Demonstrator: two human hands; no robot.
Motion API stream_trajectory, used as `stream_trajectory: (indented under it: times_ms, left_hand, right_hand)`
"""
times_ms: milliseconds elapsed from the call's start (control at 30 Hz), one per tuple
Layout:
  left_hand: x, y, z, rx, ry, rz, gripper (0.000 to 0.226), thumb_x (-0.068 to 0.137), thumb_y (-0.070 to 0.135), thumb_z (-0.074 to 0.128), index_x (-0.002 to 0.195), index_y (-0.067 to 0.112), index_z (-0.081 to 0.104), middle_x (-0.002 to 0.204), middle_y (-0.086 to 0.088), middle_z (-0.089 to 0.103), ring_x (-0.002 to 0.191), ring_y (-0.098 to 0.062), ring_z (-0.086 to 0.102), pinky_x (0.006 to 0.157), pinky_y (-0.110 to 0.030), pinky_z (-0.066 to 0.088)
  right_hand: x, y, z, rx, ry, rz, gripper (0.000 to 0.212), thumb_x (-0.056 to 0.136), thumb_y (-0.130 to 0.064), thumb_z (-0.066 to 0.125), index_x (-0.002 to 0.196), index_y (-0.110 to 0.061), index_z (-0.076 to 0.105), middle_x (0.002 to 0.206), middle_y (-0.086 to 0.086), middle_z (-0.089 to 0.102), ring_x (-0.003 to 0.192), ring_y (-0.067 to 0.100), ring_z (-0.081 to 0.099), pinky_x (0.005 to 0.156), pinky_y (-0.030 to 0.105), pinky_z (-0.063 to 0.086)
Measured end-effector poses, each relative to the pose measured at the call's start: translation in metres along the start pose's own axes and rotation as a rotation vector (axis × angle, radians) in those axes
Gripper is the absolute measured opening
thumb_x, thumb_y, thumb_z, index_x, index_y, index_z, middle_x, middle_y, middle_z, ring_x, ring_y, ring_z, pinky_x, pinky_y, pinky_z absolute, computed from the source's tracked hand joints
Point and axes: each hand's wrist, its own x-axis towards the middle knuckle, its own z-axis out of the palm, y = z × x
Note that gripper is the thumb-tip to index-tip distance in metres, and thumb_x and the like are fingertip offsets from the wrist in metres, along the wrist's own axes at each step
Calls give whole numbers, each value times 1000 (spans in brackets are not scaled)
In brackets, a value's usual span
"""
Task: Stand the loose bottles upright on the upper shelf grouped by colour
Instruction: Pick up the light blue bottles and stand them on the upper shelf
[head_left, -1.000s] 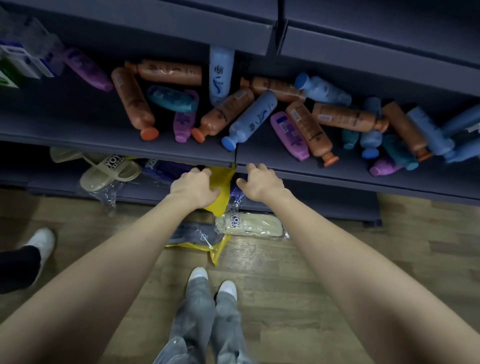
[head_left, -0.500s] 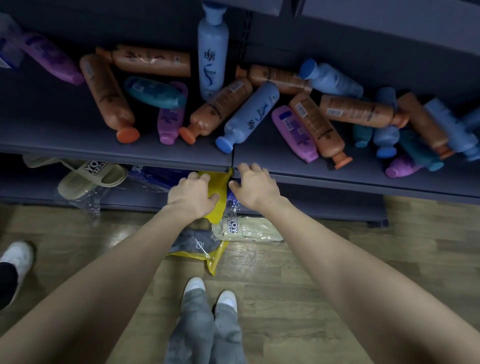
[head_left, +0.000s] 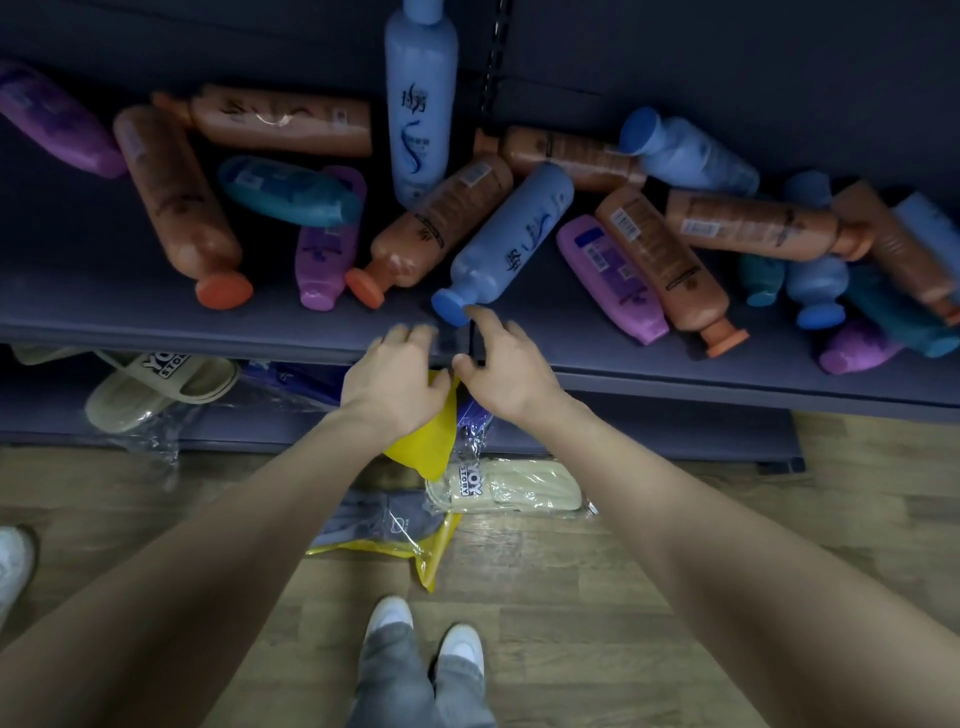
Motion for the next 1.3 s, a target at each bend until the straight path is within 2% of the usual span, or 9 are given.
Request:
stream_trajectory:
  times_ms: [100,300,400,533,700,967,1133,1300]
  left_hand:
    - [15,2,3,-56,47,13,53,91,23,52,140,12,36,132,-16,43,124,-35,43,96,-45,40]
    - [32,-5,9,-170,29,44,53,89,7,48,141,5,34,129,-24,41,118,-43,43,95,-50,39]
    - [35,-9,10,-192,20,61,61,85,0,47,143,5,31,134,-23,39,123,-41,41,100,-48,36]
    - [38,-14,10,-209,23,78,64,82,-4,44,144,6,31,137,-21,37,125,-40,40,102,-48,36]
    - [34,-11,14,-235,18,81,69,82,-3,48,147,9,26,137,-19,37,124,-40,42,100,-48,36]
    - [16,-8,11,-179,-50,107,76,83,-1,46,150,17,15,143,-12,30,127,-36,39,98,-47,39]
    - [-2,-5,-3,-11,-93,149,76,86,3,46,151,20,8,141,-8,30,121,-33,44,88,-43,42]
    - [-25,11,-21,40,-115,151,78,88,5,45,151,20,3,141,-7,29,116,-32,48,84,-43,44]
  right_hand:
    - [11,-3,2,66,23,-15,62,90,-18,51,147,-26,27,123,21,48,118,38,46,98,37,41]
    - [34,-14,5,231,4,64,57,94,-16,46,147,-24,29,145,14,40,133,31,38,104,29,33]
    - [43,-18,8,305,4,98,53,95,-17,43,146,-27,32,150,7,36,137,29,33,112,35,30]
    - [56,-23,14,415,31,197,49,92,-19,44,138,-34,43,143,4,45,131,30,38,109,40,35]
    - [60,-29,24,576,74,267,42,89,-19,46,129,-33,53,133,10,53,123,33,47,104,41,42]
    - [40,-22,14,667,117,266,36,92,-12,45,124,-24,57,125,7,58,116,25,52,102,35,44]
    - [20,-19,-4,668,83,218,35,94,-8,44,124,-20,57,107,1,53,99,16,49,89,26,42]
    - [-2,-26,-18,661,73,199,34,94,-10,45,124,-20,57,116,3,55,107,19,51,96,27,41]
